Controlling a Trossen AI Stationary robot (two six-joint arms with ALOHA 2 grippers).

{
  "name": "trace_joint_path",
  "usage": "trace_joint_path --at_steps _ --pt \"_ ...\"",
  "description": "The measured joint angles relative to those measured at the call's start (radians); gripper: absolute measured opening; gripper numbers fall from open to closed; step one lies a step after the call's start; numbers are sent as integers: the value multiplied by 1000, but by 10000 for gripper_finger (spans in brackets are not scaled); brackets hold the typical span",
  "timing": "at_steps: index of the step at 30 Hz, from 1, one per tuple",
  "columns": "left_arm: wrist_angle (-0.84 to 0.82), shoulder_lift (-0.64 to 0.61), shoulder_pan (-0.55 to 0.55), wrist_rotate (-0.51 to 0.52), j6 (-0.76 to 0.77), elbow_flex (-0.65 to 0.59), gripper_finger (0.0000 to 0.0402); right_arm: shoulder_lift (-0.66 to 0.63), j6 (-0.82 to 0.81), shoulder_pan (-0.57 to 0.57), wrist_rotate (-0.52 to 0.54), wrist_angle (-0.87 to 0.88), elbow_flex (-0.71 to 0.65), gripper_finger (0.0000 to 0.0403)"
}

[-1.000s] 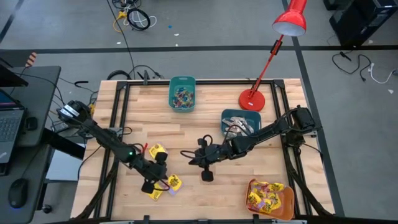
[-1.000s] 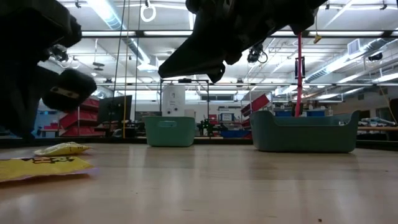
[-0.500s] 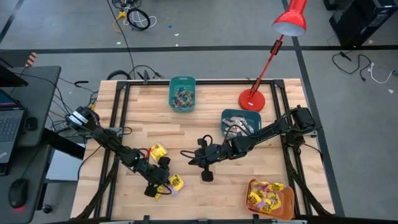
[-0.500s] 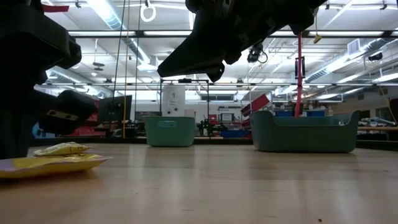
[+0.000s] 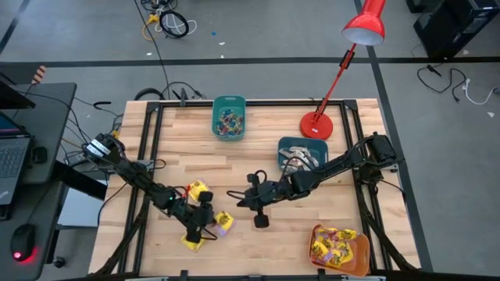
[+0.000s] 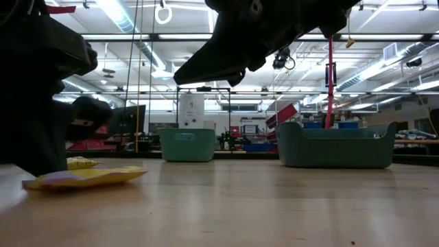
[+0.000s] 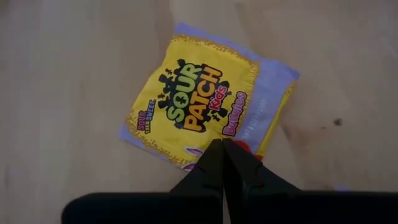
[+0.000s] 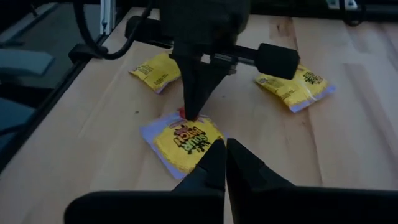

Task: Sort candy
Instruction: Put the yellow candy bag into the orange bin

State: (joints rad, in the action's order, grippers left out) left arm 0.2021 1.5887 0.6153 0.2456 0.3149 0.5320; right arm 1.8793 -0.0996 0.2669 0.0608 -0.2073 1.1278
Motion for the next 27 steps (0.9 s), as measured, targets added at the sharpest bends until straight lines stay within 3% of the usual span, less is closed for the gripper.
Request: trace_joint_path --at_steps 9,14,24,27 --pt "-30 -11 -1 93 -56 -1 0 0 139 6 60 21 0 21" --pt "-82 -44 -23 156 -84 -2 0 -1 -116 -15 114 27 0 50" --pt "-176 -61 -64 167 -106 -1 0 -2 -545 -66 -115 50 0 111" --pt "-189 -86 -65 158 -126 -2 0 -2 -649 -66 -135 49 0 125"
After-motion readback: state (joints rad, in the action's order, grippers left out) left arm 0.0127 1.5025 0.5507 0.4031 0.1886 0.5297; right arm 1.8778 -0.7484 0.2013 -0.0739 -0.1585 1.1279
